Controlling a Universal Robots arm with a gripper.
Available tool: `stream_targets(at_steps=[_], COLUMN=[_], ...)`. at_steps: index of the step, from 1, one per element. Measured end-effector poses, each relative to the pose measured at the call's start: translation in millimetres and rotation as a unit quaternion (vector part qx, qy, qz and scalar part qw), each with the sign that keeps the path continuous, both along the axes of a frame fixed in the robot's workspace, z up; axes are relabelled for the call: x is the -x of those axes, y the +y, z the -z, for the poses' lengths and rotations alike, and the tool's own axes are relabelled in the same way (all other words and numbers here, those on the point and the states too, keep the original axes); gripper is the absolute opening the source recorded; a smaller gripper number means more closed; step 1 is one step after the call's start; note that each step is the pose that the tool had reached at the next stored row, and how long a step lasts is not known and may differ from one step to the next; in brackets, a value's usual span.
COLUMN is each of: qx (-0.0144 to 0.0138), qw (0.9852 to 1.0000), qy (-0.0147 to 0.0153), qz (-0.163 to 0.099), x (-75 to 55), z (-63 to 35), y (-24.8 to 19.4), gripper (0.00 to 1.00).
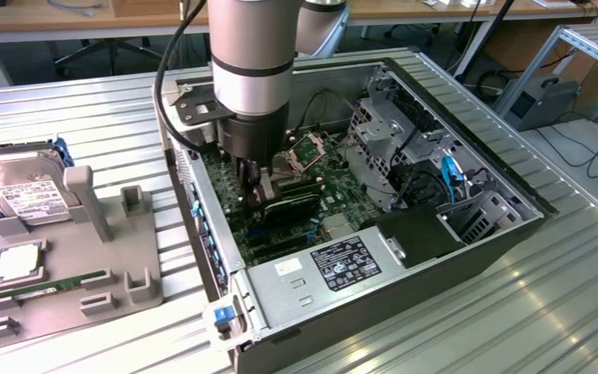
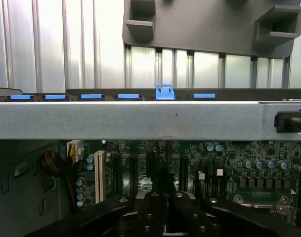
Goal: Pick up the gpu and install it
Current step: 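Press down on the gpu until it lock into place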
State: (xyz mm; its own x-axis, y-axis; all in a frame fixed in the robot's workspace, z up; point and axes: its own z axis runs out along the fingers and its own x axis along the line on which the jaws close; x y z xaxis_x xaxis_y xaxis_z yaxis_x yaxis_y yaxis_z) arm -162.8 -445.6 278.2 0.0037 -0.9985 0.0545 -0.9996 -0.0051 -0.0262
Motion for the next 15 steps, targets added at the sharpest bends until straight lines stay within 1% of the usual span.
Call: stream_targets(at_steps=[3, 7, 11, 15], qx=[0.0001, 0.0000, 0.0000, 0.0001], qw=[1.0000, 1.0000, 1.0000, 1.0000], qy=[0.0001, 0.0000, 0.0000, 0.0001], qz=[0.000, 0.000, 0.000, 0.000], x=[0.0, 0.0, 0.2, 5.1], z=[2.0, 3.0, 3.0, 4.2], y=[0.4, 2.9, 3.0, 3.0], gripper=[0.11, 0.11, 0.11, 0.11])
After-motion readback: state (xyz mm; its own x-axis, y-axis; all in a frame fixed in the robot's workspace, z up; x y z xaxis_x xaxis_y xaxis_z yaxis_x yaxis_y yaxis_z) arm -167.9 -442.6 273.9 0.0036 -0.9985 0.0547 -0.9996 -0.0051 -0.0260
